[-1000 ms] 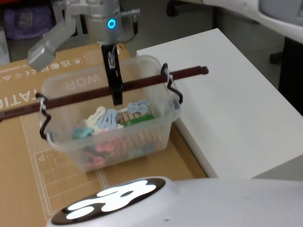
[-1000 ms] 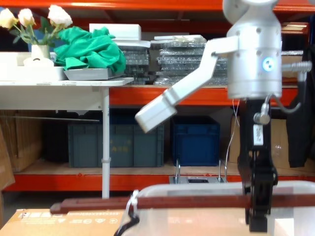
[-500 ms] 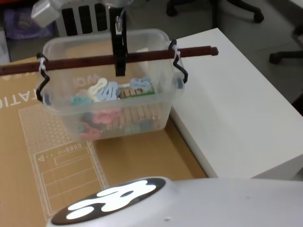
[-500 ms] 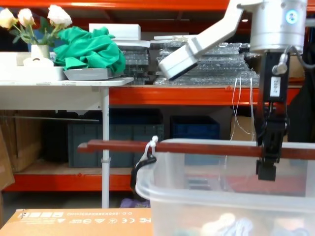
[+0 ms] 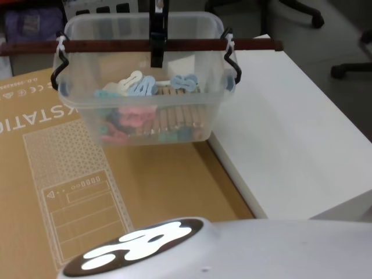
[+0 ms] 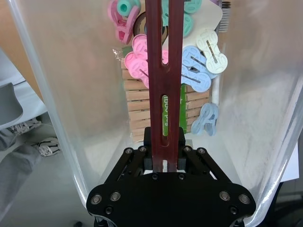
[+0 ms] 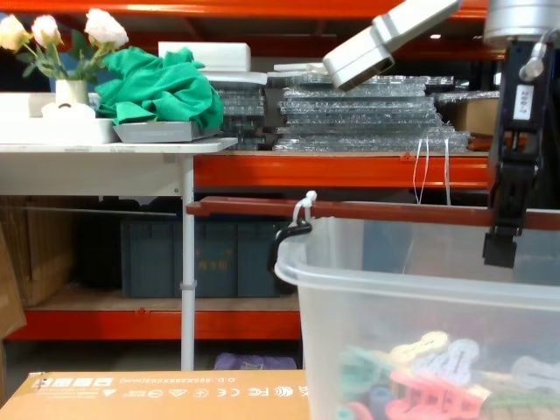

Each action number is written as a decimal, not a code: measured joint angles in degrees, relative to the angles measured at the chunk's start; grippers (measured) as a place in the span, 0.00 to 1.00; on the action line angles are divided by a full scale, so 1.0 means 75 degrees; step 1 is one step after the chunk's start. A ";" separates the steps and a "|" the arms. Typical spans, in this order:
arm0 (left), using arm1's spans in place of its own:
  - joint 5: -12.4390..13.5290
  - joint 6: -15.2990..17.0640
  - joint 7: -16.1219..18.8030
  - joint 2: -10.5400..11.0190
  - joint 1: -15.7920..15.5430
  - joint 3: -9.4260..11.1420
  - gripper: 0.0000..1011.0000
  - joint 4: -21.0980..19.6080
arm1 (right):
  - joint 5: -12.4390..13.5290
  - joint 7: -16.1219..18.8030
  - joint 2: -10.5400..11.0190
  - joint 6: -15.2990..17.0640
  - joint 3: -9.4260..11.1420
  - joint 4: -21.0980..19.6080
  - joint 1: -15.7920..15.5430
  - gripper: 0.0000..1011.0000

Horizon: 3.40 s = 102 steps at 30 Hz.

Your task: Use one hand to grasp the basket and place it at the designated location.

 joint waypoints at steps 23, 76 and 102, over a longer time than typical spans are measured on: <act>-0.0001 0.0000 0.0000 -0.0001 -0.0001 0.0000 0.00 -0.0001 | -0.0316 -0.0218 0.1500 0.1228 0.0588 -0.0639 0.0141 0.23; -0.0001 0.0000 0.0000 -0.0001 -0.0001 0.0000 0.00 -0.0004 | 0.0079 -0.1996 0.5131 0.4406 0.1512 -0.1253 -0.1938 0.23; 0.0001 0.0000 0.0000 0.0000 0.0000 0.0000 0.00 0.0001 | 0.0102 -0.2153 0.4463 0.5117 0.1649 -0.0467 -0.2505 0.23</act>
